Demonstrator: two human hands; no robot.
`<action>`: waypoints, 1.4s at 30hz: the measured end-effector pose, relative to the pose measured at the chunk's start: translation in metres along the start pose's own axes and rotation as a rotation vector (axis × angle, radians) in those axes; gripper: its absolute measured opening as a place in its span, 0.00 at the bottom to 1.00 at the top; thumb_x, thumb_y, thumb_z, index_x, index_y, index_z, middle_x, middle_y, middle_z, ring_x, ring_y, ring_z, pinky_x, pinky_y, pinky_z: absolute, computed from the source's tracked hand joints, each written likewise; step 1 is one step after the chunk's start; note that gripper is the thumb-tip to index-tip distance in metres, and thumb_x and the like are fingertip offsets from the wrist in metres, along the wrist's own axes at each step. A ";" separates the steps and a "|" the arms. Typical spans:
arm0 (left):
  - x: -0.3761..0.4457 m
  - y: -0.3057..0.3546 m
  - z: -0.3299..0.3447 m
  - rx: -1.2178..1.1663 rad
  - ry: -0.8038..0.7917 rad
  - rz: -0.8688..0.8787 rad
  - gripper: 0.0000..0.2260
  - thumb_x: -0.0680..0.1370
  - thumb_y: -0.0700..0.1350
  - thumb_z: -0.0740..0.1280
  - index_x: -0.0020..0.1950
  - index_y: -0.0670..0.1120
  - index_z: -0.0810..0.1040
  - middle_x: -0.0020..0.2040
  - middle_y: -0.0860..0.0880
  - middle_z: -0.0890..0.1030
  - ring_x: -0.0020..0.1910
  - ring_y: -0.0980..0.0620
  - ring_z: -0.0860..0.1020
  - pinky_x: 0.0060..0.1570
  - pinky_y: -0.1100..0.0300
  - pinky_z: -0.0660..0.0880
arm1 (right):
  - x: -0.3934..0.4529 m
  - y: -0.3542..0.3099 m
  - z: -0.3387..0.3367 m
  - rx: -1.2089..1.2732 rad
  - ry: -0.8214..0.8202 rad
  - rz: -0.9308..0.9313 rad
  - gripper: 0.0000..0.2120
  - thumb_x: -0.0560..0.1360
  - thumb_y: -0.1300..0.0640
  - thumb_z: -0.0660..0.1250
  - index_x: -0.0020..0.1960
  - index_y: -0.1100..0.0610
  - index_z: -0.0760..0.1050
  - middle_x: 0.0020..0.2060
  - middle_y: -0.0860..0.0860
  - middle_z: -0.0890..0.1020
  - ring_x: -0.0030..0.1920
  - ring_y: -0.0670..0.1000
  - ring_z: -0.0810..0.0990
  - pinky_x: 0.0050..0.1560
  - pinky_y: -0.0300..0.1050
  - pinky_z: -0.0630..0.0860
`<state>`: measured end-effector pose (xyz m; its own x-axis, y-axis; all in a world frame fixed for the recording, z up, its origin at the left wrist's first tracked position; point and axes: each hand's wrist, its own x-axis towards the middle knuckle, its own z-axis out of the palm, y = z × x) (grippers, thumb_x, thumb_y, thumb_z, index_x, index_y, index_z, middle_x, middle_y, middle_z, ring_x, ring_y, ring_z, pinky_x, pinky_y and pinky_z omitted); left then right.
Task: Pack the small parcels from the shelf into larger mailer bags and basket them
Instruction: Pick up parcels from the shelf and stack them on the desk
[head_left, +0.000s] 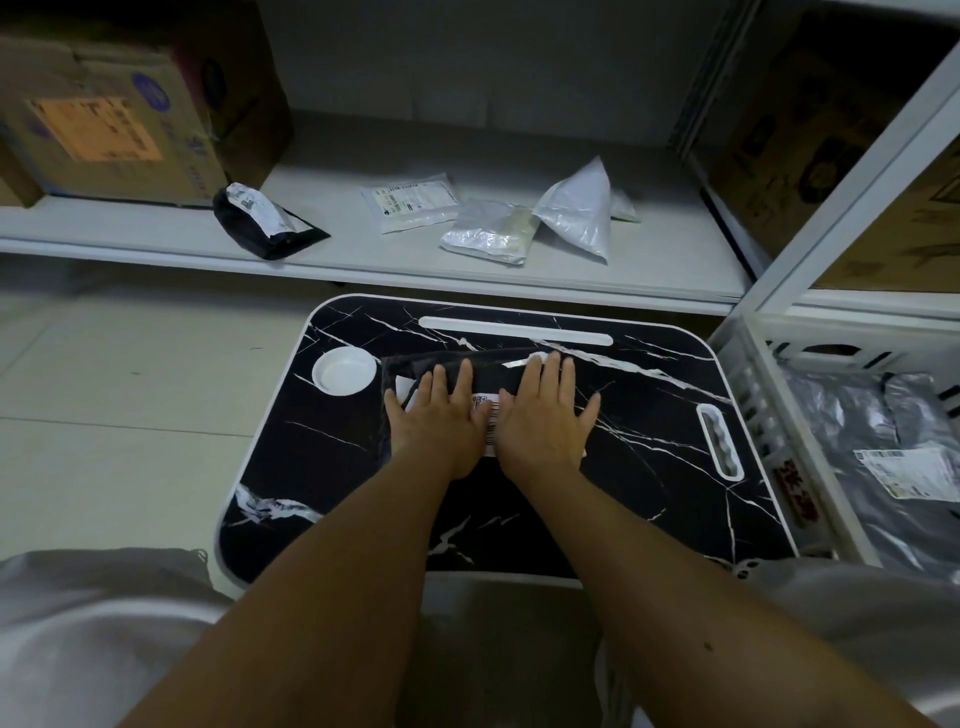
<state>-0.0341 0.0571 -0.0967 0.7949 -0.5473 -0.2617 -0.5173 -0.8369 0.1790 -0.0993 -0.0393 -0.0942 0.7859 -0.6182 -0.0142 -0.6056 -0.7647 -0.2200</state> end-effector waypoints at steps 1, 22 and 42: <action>-0.001 0.000 0.000 -0.009 0.011 -0.007 0.28 0.82 0.59 0.40 0.78 0.49 0.37 0.80 0.47 0.45 0.78 0.51 0.44 0.73 0.38 0.41 | -0.004 -0.001 0.001 -0.022 0.099 -0.095 0.26 0.82 0.49 0.51 0.78 0.56 0.54 0.78 0.54 0.54 0.78 0.54 0.47 0.73 0.65 0.46; -0.020 -0.036 0.009 0.024 -0.041 0.034 0.24 0.83 0.54 0.40 0.79 0.51 0.40 0.79 0.52 0.39 0.77 0.53 0.38 0.74 0.41 0.44 | -0.003 -0.017 0.000 -0.158 -0.053 -0.366 0.23 0.80 0.44 0.51 0.73 0.46 0.62 0.71 0.45 0.67 0.70 0.51 0.61 0.62 0.58 0.60; -0.024 -0.042 0.004 -0.433 0.014 -0.406 0.30 0.82 0.58 0.50 0.77 0.39 0.53 0.76 0.38 0.58 0.75 0.41 0.57 0.71 0.43 0.58 | 0.002 0.033 -0.006 0.286 -0.135 0.211 0.36 0.78 0.32 0.45 0.77 0.53 0.54 0.77 0.58 0.57 0.75 0.60 0.56 0.71 0.64 0.59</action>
<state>-0.0328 0.1051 -0.1018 0.9078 -0.1817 -0.3781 0.0030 -0.8985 0.4389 -0.1183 -0.0668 -0.0955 0.6687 -0.7125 -0.2125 -0.7113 -0.5297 -0.4620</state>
